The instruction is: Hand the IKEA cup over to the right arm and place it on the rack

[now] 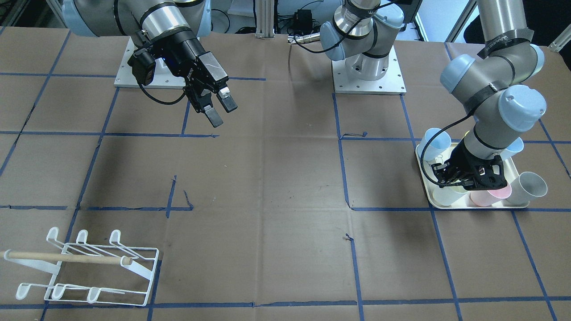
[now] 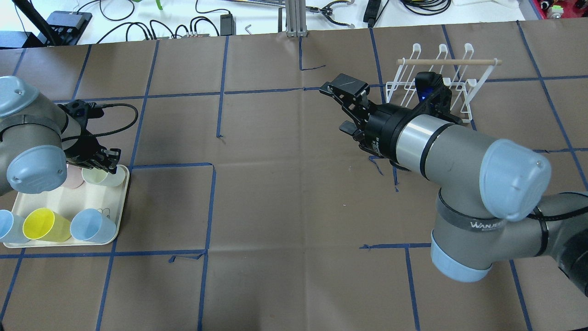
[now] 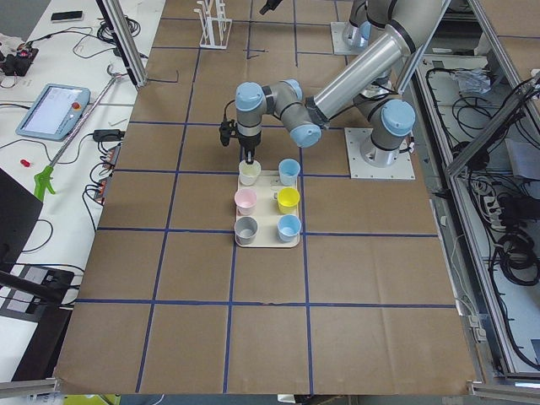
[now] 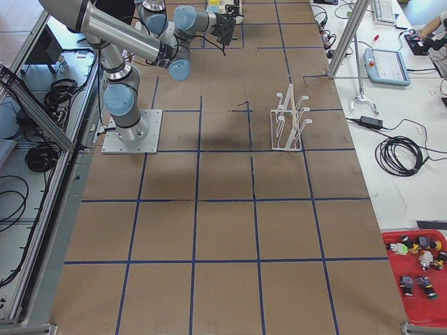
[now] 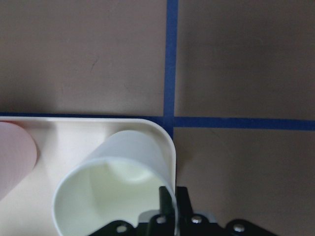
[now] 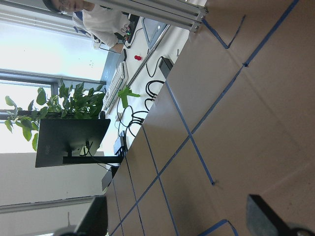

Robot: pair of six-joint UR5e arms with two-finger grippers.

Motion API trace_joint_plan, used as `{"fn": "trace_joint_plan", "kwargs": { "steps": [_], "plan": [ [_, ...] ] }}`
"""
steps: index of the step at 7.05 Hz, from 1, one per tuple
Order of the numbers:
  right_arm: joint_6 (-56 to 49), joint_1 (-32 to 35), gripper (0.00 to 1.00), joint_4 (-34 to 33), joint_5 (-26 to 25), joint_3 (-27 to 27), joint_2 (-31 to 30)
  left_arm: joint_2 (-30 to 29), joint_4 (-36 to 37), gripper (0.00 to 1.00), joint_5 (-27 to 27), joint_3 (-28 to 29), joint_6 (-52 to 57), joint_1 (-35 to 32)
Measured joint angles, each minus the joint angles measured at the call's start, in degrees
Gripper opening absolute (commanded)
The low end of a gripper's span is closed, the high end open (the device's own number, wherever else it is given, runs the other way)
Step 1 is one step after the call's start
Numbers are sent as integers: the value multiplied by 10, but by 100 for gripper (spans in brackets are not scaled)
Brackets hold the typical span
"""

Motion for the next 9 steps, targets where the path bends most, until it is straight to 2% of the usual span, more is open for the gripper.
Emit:
{"fn": "trace_joint_plan", "kwargs": {
  "steps": [1,2,5,6,7,9],
  "plan": [
    [0,0,100,-13,-1,3,0,15,-41,0,1,20,1,0],
    [0,0,100,-18,0,4,1,35,-112,0,1,55,1,0],
    [-1,0,100,-20,1,5,0,55,-336,0,2,207,-8,-18],
    [-3,0,100,-22,2,5,0,54,-391,0,0,254,-20,-38],
    [-3,-1,100,-29,3,4,0,52,-416,0,-4,282,-41,-63],
    [-3,-7,100,-50,4,4,1,49,-414,0,-30,298,-86,-123]
  ]
}}
